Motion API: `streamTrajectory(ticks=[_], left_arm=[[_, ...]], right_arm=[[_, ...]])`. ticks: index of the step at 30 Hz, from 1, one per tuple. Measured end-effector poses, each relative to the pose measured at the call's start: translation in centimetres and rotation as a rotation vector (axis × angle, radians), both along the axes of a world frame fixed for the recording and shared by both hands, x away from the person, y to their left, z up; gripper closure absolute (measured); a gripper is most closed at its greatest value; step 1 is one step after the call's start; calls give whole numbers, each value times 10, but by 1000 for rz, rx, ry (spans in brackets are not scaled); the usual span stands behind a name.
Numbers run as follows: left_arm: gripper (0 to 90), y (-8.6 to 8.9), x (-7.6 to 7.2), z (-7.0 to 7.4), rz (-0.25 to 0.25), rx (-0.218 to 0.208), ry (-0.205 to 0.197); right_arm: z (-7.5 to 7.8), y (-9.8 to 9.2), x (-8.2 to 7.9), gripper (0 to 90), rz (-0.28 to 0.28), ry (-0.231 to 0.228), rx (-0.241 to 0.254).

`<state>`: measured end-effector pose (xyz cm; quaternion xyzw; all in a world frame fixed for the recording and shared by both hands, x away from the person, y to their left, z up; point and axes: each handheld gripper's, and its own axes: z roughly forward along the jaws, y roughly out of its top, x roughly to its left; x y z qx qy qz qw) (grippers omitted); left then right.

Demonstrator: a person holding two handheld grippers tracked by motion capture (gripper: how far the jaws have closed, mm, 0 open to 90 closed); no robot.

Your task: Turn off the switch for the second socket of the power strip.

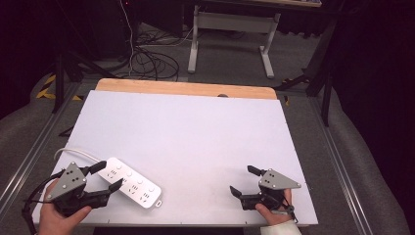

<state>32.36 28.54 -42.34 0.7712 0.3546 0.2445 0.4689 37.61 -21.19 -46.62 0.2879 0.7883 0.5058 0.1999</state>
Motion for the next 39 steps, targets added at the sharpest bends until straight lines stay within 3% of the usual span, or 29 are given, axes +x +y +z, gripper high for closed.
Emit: streamTrajectory(ticks=[9,39], left_arm=[[262,-4,7,4,-2,-6,7],[342,-18,38,9,-1,51,21]], right_arm=[[0,0,0,101,0,1,-4],[0,-2,0,101,-9,1,-5]])
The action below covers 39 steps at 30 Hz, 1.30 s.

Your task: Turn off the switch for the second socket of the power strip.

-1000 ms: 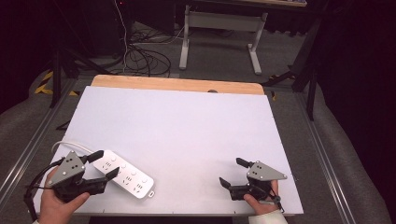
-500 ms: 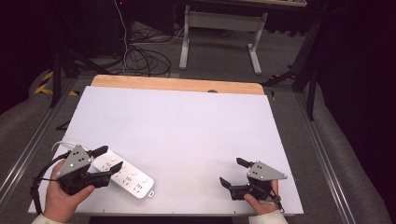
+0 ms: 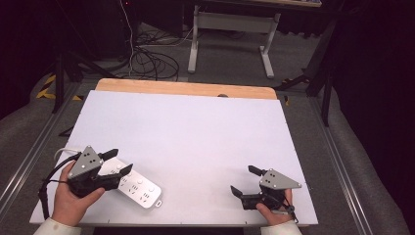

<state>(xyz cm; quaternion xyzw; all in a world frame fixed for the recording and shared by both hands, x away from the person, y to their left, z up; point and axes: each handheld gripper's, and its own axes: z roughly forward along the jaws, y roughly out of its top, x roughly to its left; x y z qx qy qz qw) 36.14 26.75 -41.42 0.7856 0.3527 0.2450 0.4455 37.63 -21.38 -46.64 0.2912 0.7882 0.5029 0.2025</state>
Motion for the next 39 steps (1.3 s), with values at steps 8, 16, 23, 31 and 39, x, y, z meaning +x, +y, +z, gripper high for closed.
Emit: streamTrajectory(ticks=[8,16,23,31,39], left_arm=[[475,2,2,4,3,11,36],[726,7,11,7,-24,44,127],[895,5,16,7,-20,88,181],[900,0,22,7,-27,129,242],[900,-2,32,4,-27,129,353]], right_arm=[[0,0,0,101,3,0,5],[0,0,0,101,6,0,4],[-1,0,0,101,6,1,5],[-1,0,1,101,8,1,4],[-1,0,1,101,7,3,2]])
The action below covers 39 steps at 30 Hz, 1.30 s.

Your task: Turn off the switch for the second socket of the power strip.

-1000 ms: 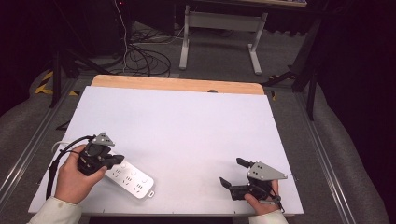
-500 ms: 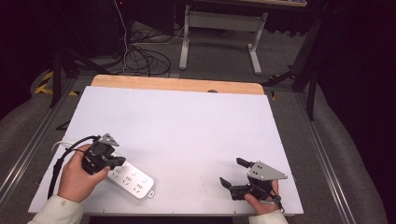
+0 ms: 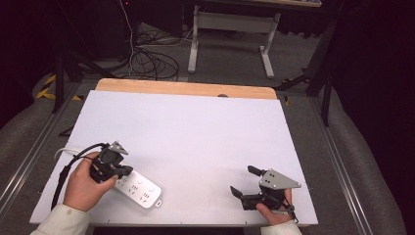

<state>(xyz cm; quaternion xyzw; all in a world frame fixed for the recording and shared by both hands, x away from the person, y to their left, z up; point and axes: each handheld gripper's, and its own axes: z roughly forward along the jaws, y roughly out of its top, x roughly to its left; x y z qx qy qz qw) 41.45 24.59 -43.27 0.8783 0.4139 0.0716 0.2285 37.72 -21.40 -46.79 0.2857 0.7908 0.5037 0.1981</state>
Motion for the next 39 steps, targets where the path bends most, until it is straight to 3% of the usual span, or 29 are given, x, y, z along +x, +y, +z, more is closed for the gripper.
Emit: streamTrajectory(ticks=[39], left_arm=[[900,0,0,-6,21,-8,-6]], right_arm=[[-1,0,0,102,4,6,2]])
